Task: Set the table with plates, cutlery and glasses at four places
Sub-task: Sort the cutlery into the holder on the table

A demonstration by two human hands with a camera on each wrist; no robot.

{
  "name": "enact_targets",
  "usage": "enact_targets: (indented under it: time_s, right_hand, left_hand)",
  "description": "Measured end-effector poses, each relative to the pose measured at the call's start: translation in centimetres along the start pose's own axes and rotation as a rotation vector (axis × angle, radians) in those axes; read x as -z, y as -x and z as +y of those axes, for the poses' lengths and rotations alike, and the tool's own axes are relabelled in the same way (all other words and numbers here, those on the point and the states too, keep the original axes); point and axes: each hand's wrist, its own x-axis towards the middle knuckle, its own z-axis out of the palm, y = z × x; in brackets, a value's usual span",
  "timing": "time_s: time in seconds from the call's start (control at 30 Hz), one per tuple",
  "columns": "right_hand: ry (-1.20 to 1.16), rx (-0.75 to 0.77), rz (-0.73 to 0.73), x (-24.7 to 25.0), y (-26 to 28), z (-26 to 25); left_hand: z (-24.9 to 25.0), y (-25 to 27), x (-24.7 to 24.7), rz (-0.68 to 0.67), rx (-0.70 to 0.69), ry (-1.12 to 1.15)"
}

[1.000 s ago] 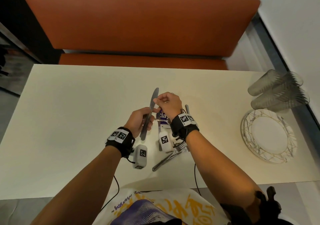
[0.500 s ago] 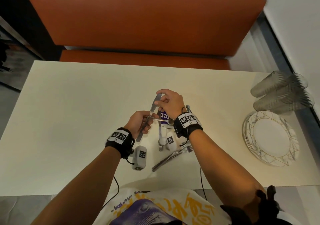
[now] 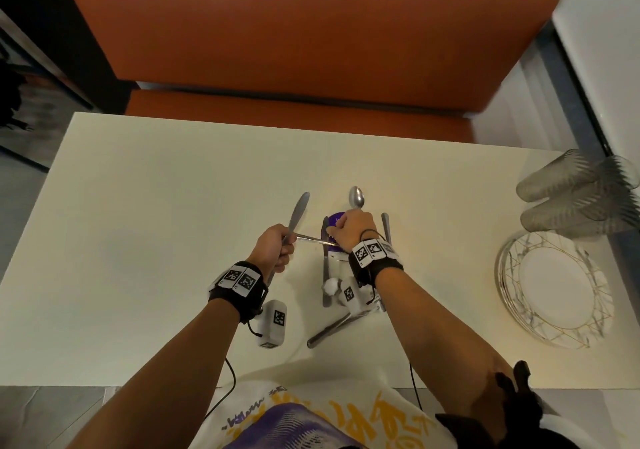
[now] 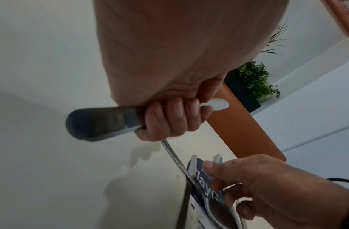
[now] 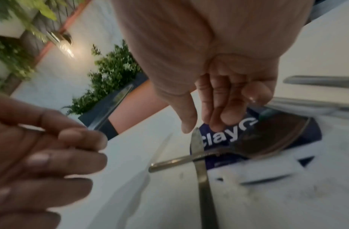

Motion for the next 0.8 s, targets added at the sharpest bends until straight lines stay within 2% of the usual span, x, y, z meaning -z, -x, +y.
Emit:
enact_targets:
  time_s: [0.07,0.23,0.4,0.8]
  right_hand:
    - [0.079,-0.005,-0.044,-1.0,-0.1,-0.4]
    - [0.221,-0.050,-0.048,-3.1,-1.0,-1.8]
    - [0.168,-0.137,-0.092,-4.2,-1.8,-2.8]
    - [0.114,-0.177,-0.017,-4.8,-1.7,-3.1]
  left_hand:
    - [-0.2,-0.1,0.3,0.010,-0.003,0.001]
    - [-0.5,-0.1,1.1,0.020,-0.011,-0.001]
    - [-0.7,-0.1,1.5,0.039,-0.013,0.007]
    - [-0.6,0.3,1.8,0.035,-0.006,0.043]
